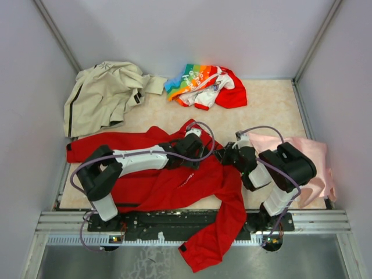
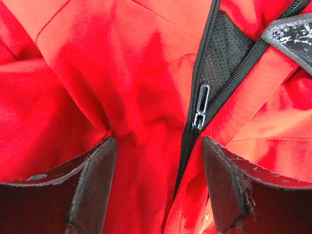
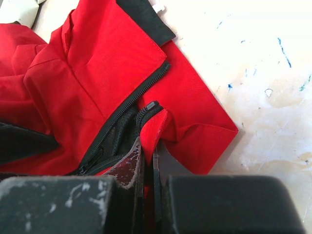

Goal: Zip up the jacket
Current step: Zip the zipper on the jacket.

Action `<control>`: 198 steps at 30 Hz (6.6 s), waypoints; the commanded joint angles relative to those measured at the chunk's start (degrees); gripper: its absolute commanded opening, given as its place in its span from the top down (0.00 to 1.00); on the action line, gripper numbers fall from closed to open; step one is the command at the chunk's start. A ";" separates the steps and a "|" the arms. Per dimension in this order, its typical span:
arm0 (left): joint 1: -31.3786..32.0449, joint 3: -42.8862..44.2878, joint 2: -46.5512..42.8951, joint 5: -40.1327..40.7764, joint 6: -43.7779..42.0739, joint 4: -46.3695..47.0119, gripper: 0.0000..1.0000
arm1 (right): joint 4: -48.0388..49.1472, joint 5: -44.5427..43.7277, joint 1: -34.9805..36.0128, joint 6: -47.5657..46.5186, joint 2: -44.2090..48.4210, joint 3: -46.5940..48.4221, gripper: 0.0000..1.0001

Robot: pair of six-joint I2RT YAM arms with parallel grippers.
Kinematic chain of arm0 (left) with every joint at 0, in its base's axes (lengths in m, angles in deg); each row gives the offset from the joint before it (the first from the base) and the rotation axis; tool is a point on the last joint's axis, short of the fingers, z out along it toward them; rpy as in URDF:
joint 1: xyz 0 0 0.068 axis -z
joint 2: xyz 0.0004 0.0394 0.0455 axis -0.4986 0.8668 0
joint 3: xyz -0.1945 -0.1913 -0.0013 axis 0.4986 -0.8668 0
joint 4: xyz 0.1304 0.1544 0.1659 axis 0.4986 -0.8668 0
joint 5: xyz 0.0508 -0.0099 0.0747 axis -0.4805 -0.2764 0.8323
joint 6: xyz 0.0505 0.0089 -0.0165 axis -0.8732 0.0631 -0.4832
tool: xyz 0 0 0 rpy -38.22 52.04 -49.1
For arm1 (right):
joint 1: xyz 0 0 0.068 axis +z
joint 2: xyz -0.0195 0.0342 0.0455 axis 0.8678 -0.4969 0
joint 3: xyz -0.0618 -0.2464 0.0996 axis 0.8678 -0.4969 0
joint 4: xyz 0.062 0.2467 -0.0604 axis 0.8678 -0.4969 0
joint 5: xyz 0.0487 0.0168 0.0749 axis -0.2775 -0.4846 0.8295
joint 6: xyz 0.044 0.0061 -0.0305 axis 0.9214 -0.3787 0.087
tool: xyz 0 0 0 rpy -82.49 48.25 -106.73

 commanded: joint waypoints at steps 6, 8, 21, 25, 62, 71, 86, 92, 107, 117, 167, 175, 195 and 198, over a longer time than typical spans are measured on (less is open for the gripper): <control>0.03 -8.31 -0.42 -4.76 4.75 3.96 0.25 | 2.26 -0.44 -0.02 -2.06 0.44 0.29 1.00; -0.19 -9.44 0.83 -3.42 5.32 5.88 0.27 | 2.65 -0.14 -0.02 -1.91 0.59 0.18 1.00; -0.94 -22.61 -6.15 -8.65 1.70 28.20 0.92 | -2.18 -0.65 0.36 -3.89 8.66 -0.79 1.00; -2.24 -26.48 -10.72 -10.50 1.80 34.48 1.00 | -0.47 -0.04 1.19 -3.97 10.96 -1.60 1.00; -9.76 -39.40 -38.33 -20.49 -15.58 54.85 1.00 | -61.64 7.12 7.51 -12.97 48.53 22.62 0.59; -9.65 -38.46 -38.42 -21.79 -18.49 51.85 1.00 | -66.98 6.62 12.70 -15.47 27.51 40.64 0.59; -8.86 -36.06 -37.37 -19.28 -21.45 46.45 1.00 | -81.86 8.42 15.29 -22.83 8.38 56.19 0.56; -8.43 -35.16 -37.01 -17.61 -22.13 44.63 1.00 | -86.00 7.63 15.29 -26.00 9.55 52.71 0.54; -8.33 -35.13 -37.40 -14.14 -22.16 43.72 1.00 | -71.15 18.90 15.23 -28.45 17.80 36.03 0.49; -8.38 -36.09 -39.35 -11.29 -16.54 45.02 1.00 | -62.98 17.57 15.19 -28.79 21.58 25.87 0.48; -24.27 -25.38 -41.73 -49.00 14.95 27.16 0.44 | 29.29 -9.83 29.72 -73.33 13.29 4.84 1.00; -24.35 -27.33 -39.20 -53.37 16.56 31.19 0.40 | 30.73 -12.24 33.18 -77.65 10.26 6.16 1.00; -26.78 -28.76 -35.22 -55.96 28.74 37.96 0.44 | 30.78 -18.75 41.54 -93.30 4.33 7.54 1.00; -26.79 -28.85 -34.23 -57.10 29.11 38.19 0.48 | 30.76 -19.05 42.03 -94.47 3.60 8.13 1.00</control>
